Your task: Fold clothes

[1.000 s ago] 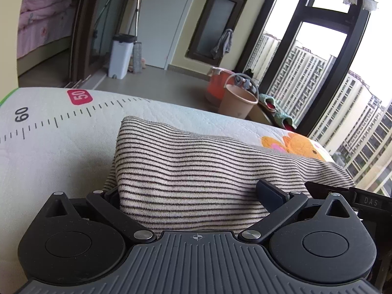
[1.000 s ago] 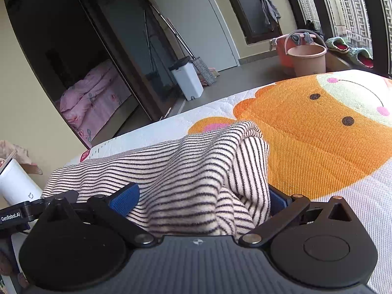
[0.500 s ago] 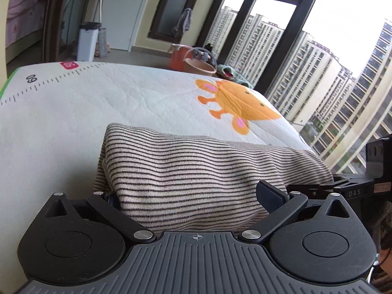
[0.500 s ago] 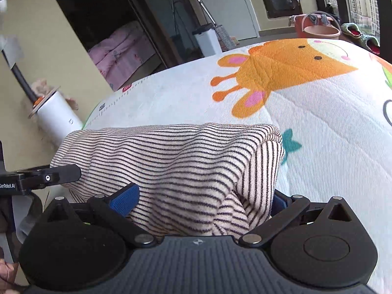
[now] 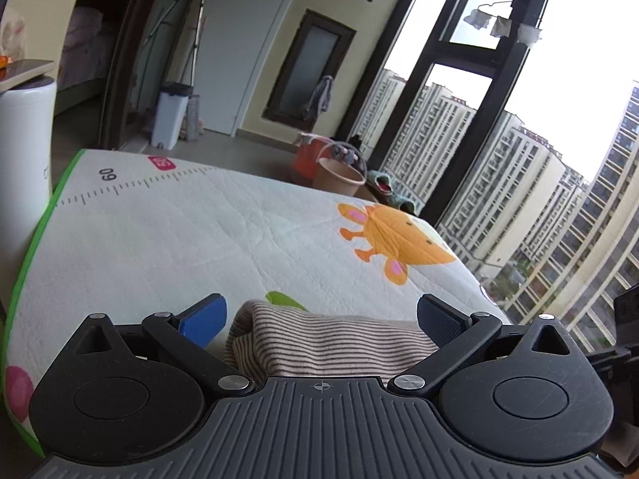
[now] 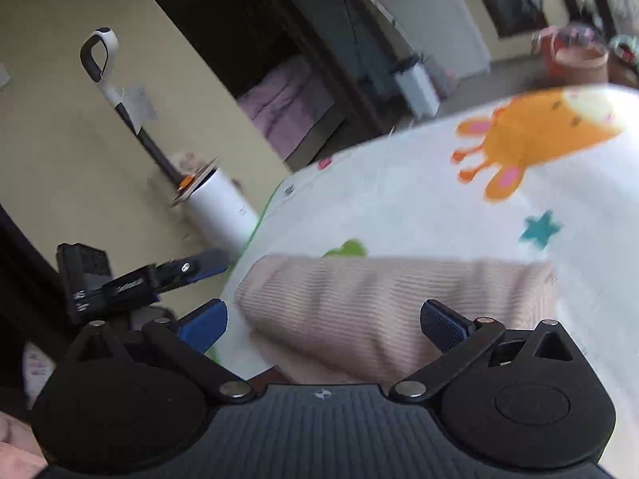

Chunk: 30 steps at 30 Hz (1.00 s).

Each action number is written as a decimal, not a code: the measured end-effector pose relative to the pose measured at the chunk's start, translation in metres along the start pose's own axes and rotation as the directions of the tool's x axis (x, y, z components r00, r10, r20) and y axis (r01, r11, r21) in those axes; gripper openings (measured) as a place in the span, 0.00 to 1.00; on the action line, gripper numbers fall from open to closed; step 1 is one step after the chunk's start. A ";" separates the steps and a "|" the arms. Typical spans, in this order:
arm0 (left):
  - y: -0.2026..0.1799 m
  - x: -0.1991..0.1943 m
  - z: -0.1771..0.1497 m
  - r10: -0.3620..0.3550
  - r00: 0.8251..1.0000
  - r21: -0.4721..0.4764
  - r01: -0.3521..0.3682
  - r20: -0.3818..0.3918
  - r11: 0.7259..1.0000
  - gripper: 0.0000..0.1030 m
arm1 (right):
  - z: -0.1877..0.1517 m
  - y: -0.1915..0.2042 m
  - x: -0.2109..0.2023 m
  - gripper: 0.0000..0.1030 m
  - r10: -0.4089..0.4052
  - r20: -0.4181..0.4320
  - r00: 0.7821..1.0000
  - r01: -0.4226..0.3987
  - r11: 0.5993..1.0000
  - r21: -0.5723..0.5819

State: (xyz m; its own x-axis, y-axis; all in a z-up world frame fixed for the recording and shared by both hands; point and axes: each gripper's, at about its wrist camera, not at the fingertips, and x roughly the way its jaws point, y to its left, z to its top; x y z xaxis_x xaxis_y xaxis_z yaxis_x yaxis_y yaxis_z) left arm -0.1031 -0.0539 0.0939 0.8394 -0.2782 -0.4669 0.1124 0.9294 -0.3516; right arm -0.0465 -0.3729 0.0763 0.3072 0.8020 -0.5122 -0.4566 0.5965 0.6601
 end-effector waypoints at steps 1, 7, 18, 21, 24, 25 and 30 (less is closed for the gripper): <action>0.000 0.000 0.001 0.001 1.000 0.009 -0.001 0.006 1.000 1.00 | -0.002 -0.004 0.018 1.00 0.044 -0.085 0.995 -0.038 0.997 0.066; -0.002 0.003 0.005 -0.029 0.999 0.046 0.028 0.022 0.999 1.00 | 0.033 -0.030 0.085 1.00 -0.052 -0.179 0.983 0.088 0.976 0.199; -0.001 0.058 -0.004 -0.046 0.998 0.090 0.050 -0.044 0.995 1.00 | 0.101 -0.004 0.012 1.00 -0.223 0.562 0.797 0.371 0.915 -0.162; 0.006 0.082 0.009 0.020 1.000 0.107 -0.021 0.006 0.994 1.00 | 0.102 -0.047 0.032 1.00 -0.361 0.452 0.816 0.458 0.880 -0.123; 0.019 0.115 0.034 0.087 0.995 0.097 -0.092 0.053 0.991 1.00 | 0.108 -0.087 0.048 1.00 -0.429 0.401 0.810 0.486 0.873 -0.048; 0.023 0.129 0.042 0.105 0.994 0.086 -0.108 0.040 0.990 1.00 | 0.112 -0.099 0.053 1.00 -0.430 0.400 0.809 0.474 0.881 -0.011; 0.038 0.183 0.053 0.091 0.996 0.042 -0.090 -0.025 0.995 1.00 | 0.126 -0.141 0.088 1.00 -0.414 0.357 0.837 0.423 0.904 0.056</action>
State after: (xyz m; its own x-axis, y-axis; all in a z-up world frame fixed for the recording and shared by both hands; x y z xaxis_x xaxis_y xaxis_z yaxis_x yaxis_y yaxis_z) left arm 0.0828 -0.0565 0.0383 0.8327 -0.1980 -0.5171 0.0585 0.9601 -0.2735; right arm 0.1502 -0.3828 0.0073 0.7445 0.4360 -0.5055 -0.2365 0.8804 0.4111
